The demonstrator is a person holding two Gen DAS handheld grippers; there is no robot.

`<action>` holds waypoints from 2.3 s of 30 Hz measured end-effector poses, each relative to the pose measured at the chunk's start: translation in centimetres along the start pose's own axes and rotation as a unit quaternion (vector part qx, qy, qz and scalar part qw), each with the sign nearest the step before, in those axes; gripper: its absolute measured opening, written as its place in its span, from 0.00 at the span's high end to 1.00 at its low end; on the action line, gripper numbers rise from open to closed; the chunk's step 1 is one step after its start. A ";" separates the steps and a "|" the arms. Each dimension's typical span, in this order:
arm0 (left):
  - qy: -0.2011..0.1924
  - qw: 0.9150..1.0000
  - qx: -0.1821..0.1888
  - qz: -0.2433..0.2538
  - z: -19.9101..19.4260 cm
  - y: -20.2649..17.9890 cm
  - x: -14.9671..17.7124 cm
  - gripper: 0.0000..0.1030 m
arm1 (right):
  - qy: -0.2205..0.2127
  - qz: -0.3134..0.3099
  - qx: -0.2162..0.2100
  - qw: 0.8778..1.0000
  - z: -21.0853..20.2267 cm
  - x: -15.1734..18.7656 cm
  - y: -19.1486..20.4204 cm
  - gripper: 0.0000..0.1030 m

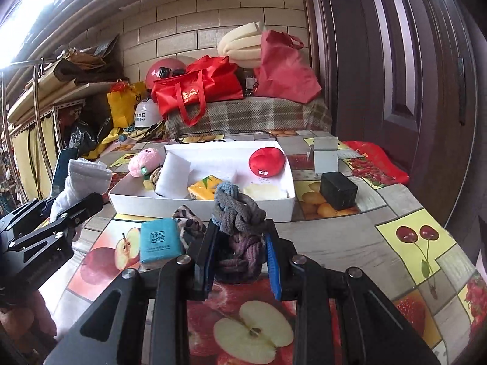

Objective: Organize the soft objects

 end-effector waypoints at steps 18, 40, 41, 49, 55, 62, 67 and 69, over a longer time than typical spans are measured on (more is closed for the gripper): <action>0.021 0.997 -0.032 -0.068 -0.8 0.3 0.6 0.66 | -0.002 0.030 -0.013 0.999 -0.1 0.2 3.4 0.73; 0.026 0.992 -0.105 -0.068 1.9 8.2 0.0 0.66 | 0.021 0.066 0.113 0.991 0.4 0.9 -10.3 0.73; 0.022 0.992 -0.105 -0.061 1.9 7.8 -0.1 0.66 | 0.022 0.059 0.110 0.992 0.6 0.8 -9.9 0.73; 0.012 0.997 -0.075 -0.032 2.8 4.2 -0.5 0.65 | 0.005 0.000 0.063 0.998 2.0 -0.1 -4.3 0.73; 0.008 0.998 -0.066 -0.018 4.3 2.3 -1.2 0.65 | 0.002 -0.041 0.040 0.998 3.4 -0.9 -0.7 0.72; 0.015 0.997 -0.070 -0.037 6.2 2.6 -1.9 0.65 | 0.003 -0.020 0.041 0.999 5.3 -1.7 -1.1 0.72; 0.014 0.997 -0.069 -0.037 7.4 2.5 -2.4 0.65 | -0.007 -0.015 0.049 0.999 6.4 -2.3 -1.5 0.72; 0.014 0.997 -0.069 -0.041 7.9 2.6 -2.5 0.65 | -0.008 -0.015 0.049 0.999 6.9 -2.6 -1.6 0.72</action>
Point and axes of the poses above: each gripper's, at about its wrist camera, not at the fingertips, and z roughly the way its jaws point, y to its left, x to its underside, the point moved 1 cm from there along z, roughly the way its jaws point, and after that the axes turned 5 degrees about -z, right-handed, at the moved point
